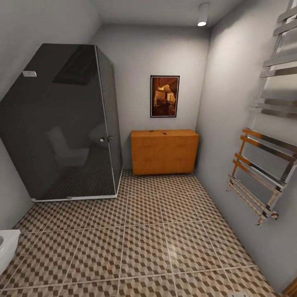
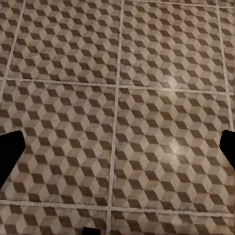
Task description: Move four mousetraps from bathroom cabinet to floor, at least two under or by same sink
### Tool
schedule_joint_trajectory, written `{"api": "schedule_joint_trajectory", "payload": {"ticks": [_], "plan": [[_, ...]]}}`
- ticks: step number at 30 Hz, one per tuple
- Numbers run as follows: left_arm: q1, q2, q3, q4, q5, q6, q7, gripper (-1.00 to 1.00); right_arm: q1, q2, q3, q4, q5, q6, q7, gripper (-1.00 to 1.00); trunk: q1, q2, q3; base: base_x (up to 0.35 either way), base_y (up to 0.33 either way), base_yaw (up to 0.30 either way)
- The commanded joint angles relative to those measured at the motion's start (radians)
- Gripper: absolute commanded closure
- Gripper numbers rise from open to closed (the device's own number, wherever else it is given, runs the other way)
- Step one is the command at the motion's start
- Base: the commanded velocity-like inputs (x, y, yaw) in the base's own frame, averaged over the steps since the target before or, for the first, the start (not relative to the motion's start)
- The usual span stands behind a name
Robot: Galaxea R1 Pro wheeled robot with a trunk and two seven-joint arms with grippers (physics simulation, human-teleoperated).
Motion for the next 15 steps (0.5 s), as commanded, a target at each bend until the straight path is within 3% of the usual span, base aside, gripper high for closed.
{"api": "schedule_joint_trajectory", "payload": {"ticks": [1, 9, 15], "plan": [[-0.002, -0.001, -0.009, 0.004, 0.002, -0.006, 0.006, -1.00, -0.002, 0.001, 0.001, 0.005, 0.000, -0.007, -0.002, -1.00, 0.001, -0.002, -0.002, 0.331, 0.001, 0.000], [-0.002, -0.001, -0.009, 0.004, 0.002, -0.006, 0.006, -1.00, -0.002, 0.009, 0.000, 0.005, -0.002, -0.007, -0.002, -1.00, 0.001, -0.002, -0.002, 0.331, 0.000, 0.007], [-0.002, -0.002, -0.009, 0.004, 0.002, -0.006, 0.006, -1.00, -0.002, 0.010, 0.000, 0.005, -0.002, -0.007, -0.002, -1.00, 0.001, -0.002, -0.002, 0.331, 0.000, 0.162]]}}
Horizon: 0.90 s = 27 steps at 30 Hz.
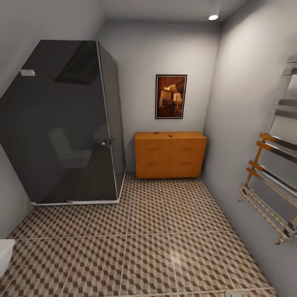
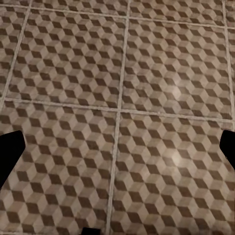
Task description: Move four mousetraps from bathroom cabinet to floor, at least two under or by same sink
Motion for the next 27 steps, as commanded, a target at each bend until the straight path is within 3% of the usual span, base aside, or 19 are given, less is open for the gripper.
{"api": "schedule_joint_trajectory", "payload": {"ticks": [1, 27], "plan": [[-0.002, -0.001, -0.008, 0.004, 0.002, -0.006, 0.006, -1.00, -0.002, 0.000, 0.001, 0.004, 0.001, -0.007, -0.002, -1.00, 0.001, -0.002, -0.002, 0.331, 0.000, 0.124], [-0.002, -0.004, -0.008, 0.004, 0.002, -0.006, 0.007, -1.00, -0.002, 0.001, 0.001, 0.004, 0.000, -0.007, -0.002, -1.00, 0.001, -0.002, -0.002, 0.331, -0.021, 0.017]]}}
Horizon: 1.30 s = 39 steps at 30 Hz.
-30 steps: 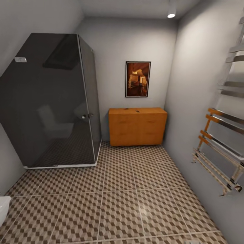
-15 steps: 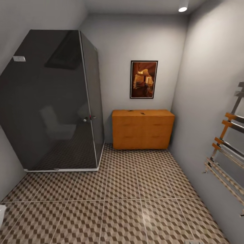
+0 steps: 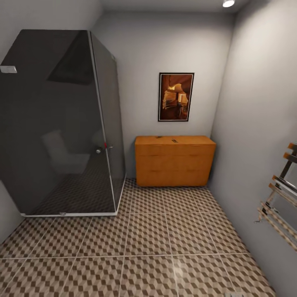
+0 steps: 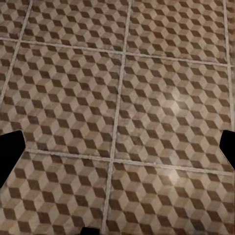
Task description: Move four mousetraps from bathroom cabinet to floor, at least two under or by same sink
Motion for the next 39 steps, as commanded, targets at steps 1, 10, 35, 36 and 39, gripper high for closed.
{"api": "schedule_joint_trajectory", "payload": {"ticks": [1, 10, 35, 36, 39], "plan": [[-0.002, -0.001, -0.008, 0.004, 0.002, -0.006, 0.006, -1.00, -0.002, 0.000, 0.001, 0.004, 0.001, -0.007, -0.002, -1.00, 0.001, -0.002, -0.002, 0.331, -0.118, 0.000], [-0.002, 0.000, -0.008, 0.004, 0.002, -0.006, 0.006, -1.00, -0.002, 0.000, 0.001, 0.004, 0.000, -0.007, -0.002, -1.00, 0.001, -0.002, -0.002, 0.331, -0.136, 0.000], [-0.002, 0.000, -0.008, 0.004, 0.002, -0.006, 0.006, -1.00, -0.002, 0.000, 0.001, 0.004, 0.000, -0.007, -0.002, -1.00, 0.001, -0.002, -0.002, 0.331, -0.134, 0.000], [-0.002, 0.000, -0.008, 0.004, 0.002, -0.006, 0.006, -1.00, -0.002, 0.000, 0.001, 0.004, 0.000, -0.007, -0.002, -1.00, 0.001, -0.002, -0.002, 0.331, -0.117, 0.000], [-0.002, 0.000, -0.008, 0.004, 0.002, -0.006, 0.006, -1.00, -0.002, 0.000, 0.001, 0.004, 0.000, -0.007, -0.002, -1.00, 0.001, -0.002, -0.002, 0.331, -0.113, 0.000]]}}
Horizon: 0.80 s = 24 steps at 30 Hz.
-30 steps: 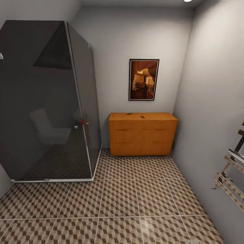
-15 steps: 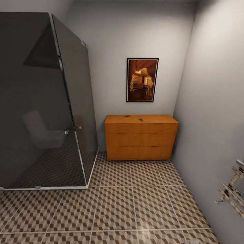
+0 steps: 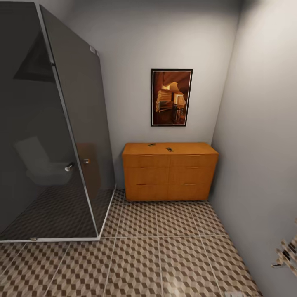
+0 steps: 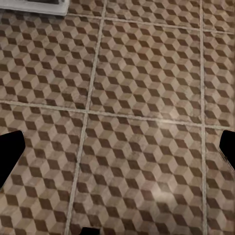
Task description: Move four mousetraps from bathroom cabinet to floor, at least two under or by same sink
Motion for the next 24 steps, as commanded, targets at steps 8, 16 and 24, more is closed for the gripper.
{"api": "schedule_joint_trajectory", "payload": {"ticks": [8, 16, 24], "plan": [[-0.002, -0.001, -0.009, 0.004, 0.002, -0.006, 0.006, -1.00, -0.002, 0.000, 0.001, 0.004, 0.000, -0.007, -0.002, -1.00, 0.001, -0.002, -0.002, 0.331, -0.102, 0.000], [-0.002, -0.001, -0.009, 0.004, 0.002, -0.006, 0.006, -1.00, -0.002, 0.000, 0.001, 0.004, 0.000, -0.007, -0.002, -1.00, 0.001, -0.002, -0.002, 0.331, -0.092, 0.000], [-0.002, -0.001, -0.009, 0.004, 0.002, -0.006, 0.006, -1.00, -0.002, 0.000, 0.001, 0.004, 0.000, -0.007, -0.002, -1.00, 0.001, -0.002, -0.002, 0.331, -0.027, 0.000]]}}
